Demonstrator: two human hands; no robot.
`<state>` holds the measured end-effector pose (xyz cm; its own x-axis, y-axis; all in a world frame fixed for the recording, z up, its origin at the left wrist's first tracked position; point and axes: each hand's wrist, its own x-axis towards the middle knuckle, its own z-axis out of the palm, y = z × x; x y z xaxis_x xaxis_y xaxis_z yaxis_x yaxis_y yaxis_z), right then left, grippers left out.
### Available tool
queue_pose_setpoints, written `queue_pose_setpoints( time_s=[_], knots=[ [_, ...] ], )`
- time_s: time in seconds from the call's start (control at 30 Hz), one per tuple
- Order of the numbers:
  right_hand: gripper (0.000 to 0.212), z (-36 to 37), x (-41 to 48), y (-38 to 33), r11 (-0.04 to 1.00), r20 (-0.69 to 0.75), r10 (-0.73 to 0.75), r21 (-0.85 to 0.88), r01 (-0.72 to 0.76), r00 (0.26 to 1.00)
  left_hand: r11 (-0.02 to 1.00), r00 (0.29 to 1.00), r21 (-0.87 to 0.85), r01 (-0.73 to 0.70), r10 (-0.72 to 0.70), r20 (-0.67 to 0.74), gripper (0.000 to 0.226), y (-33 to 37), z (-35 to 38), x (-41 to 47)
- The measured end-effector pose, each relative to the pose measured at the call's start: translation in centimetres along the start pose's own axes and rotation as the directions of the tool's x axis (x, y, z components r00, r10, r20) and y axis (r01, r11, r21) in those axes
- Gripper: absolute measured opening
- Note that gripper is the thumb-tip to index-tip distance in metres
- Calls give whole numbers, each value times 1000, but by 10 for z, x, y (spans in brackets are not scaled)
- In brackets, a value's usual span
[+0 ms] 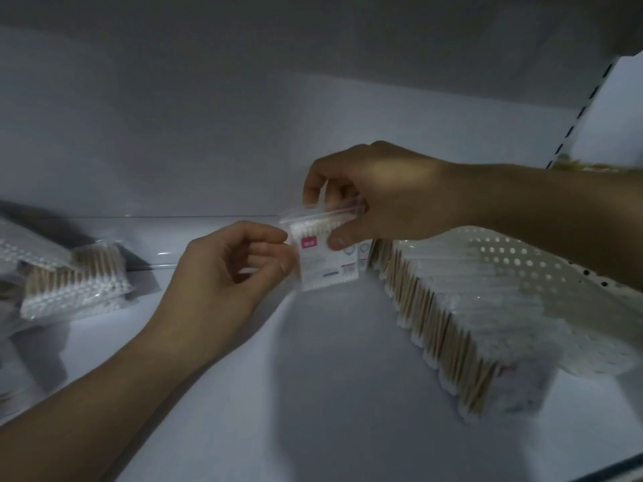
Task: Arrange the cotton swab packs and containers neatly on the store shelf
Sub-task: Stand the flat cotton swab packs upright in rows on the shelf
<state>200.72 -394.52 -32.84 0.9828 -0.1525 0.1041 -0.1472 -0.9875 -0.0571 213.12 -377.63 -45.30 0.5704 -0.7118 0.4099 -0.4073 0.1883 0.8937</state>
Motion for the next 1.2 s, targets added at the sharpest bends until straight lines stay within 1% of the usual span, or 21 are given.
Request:
queue_pose_setpoints(
  time_s=[0.03, 0.07, 0.1, 0.13, 0.2, 0.23, 0.3, 0.4, 0.57, 0.67, 0.77, 0.83, 0.87, 0.9, 0.93, 0.97, 1.03, 1.07, 1.13, 1.2],
  knots=[
    [41, -2, -1, 4, 998, 9, 19, -58, -19, 1000, 985, 999, 167, -39, 38, 5, 15, -4, -4, 1],
    [37, -2, -3, 8, 994, 10, 32, -103, -31, 999, 934, 996, 345, -89, 84, 27, 18, -7, -9, 1],
    [34, -1, -5, 11, 991, 7, 37, -127, -36, 999, 863, 991, 487, -135, 120, 61, 24, -12, -14, 2],
    [33, 2, -6, 13, 989, -1, 39, -141, -38, 999, 800, 986, 576, -167, 125, 112, 29, -16, -17, 3],
    [33, 9, -7, 15, 984, -20, 35, -174, -38, 999, 712, 974, 680, -175, 25, 225, 45, -23, -20, 5],
    [31, 11, -7, 15, 979, -30, 42, -201, -47, 999, 676, 966, 717, -172, -29, 259, 52, -24, -20, 5],
    [29, 13, -7, 16, 963, -41, 62, -259, -71, 997, 628, 953, 760, -171, -89, 288, 61, -24, -20, 5],
    [32, 14, -7, 17, 950, -33, 86, -299, -92, 996, 584, 951, 793, -173, -110, 289, 64, -23, -20, 3],
    [32, 15, -7, 18, 926, -13, 135, -353, -130, 991, 571, 946, 801, -178, -125, 299, 74, -23, -21, 4],
    [35, 21, -6, 19, 925, -24, 169, -342, -167, 985, 540, 939, 818, -198, -136, 317, 76, -23, -22, 3],
    [45, 20, -11, 17, 936, -20, 179, -304, -177, 984, 458, 910, 852, -255, -185, 372, 71, -14, -23, 1],
    [44, 12, -14, 8, 954, -14, 160, -255, -159, 987, 392, 881, 872, -293, -243, 406, 60, -1, -28, -4],
    [40, 7, -15, 2, 963, -16, 146, -226, -146, 989, 341, 866, 883, -324, -269, 421, 63, 6, -32, -8],
    [35, 3, -15, -6, 969, -21, 127, -209, -129, 992, 292, 858, 889, -353, -279, 432, 75, 16, -36, -13],
    [29, -2, -13, -14, 972, -26, 105, -211, -108, 994, 242, 858, 900, -362, -290, 423, 86, 27, -41, -19],
    [25, -5, -9, -24, 972, -24, 79, -219, -83, 997, 216, 873, 911, -350, -276, 401, 90, 39, -47, -26],
    [21, -8, 3, -50, 976, 10, 45, -212, -42, 999, 205, 903, 926, -318, -233, 361, 82, 57, -61, -44],
    [21, -6, 11, -62, 980, 28, 28, -199, -22, 999, 202, 917, 933, -299, -210, 339, 81, 64, -68, -52],
    [24, -1, 32, -87, 984, 63, -12, -174, 23, 998, 191, 944, 952, -241, -181, 275, 82, 71, -85, -62],
    [30, 7, 56, -113, 991, 83, -64, -116, 73, 994, 188, 967, 968, -168, -161, 199, 76, 73, -102, -72]
  ],
)
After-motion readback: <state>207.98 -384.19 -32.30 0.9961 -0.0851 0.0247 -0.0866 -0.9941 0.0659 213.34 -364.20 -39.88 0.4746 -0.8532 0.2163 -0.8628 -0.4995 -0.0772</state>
